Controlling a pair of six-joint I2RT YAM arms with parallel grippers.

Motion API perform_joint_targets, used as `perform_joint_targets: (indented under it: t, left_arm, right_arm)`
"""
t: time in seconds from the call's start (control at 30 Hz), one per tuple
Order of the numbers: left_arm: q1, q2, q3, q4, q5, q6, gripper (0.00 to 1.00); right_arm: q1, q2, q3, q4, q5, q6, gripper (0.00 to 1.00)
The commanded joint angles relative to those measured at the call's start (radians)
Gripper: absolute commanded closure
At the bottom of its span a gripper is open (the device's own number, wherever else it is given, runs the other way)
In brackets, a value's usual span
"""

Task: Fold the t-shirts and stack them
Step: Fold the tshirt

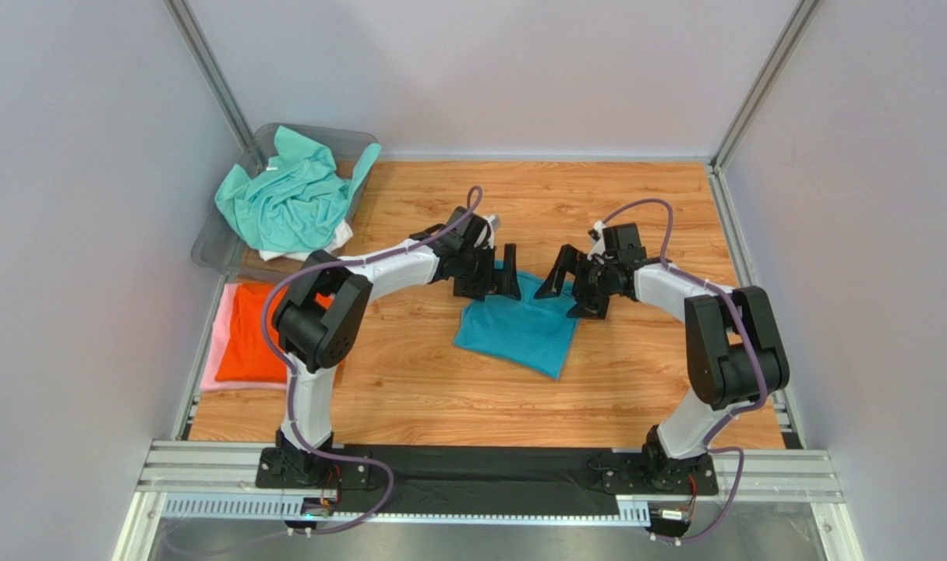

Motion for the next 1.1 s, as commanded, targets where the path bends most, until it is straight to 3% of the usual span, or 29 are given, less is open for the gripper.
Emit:
perform_joint_targets:
  t: [0.0, 0.23, 0.5, 0.73, 0.83, 0.97, 1.07]
  left_arm:
    - [-0.007, 0.048, -0.016, -0.01, 0.01, -0.019, 0.0]
    - [-0.007, -0.098, -0.194, -0.007, -0.108, -0.039, 0.0]
    - [-0.01, -0.375, -0.482, 0.022, -0.122, -0.109, 0.0]
    - [-0.038, -0.662, -0.593, -0.066, -0.212, -0.14, 0.0]
    - [-0.05, -0.786, -0.596, -0.145, -0.259, -0.138, 0.0]
    - [-0.053, -0.989, -0.629, -0.238, -0.376, -0.144, 0.0]
    - [-0.052, -1.159, -0.665, -0.287, -0.47, -0.169, 0.0]
  right_arm:
    - [-0.007, 0.063, 0.052, 0.041, 0.043, -0.048, 0.0]
    - [0.002, 0.122, 0.089, 0.034, 0.014, -0.078, 0.0]
    - [0.139, 0.005, -0.015, 0.024, 0.034, -0.083, 0.0]
    - [0.307, -0.217, 0.006, -0.075, 0.118, -0.066, 0.0]
    - [0.315, -0.335, 0.052, -0.141, 0.165, -0.063, 0.0]
    - [0.315, -0.544, 0.056, -0.203, 0.315, -0.026, 0.0]
    - [0.314, -0.711, 0.02, -0.256, 0.548, 0.029, 0.0]
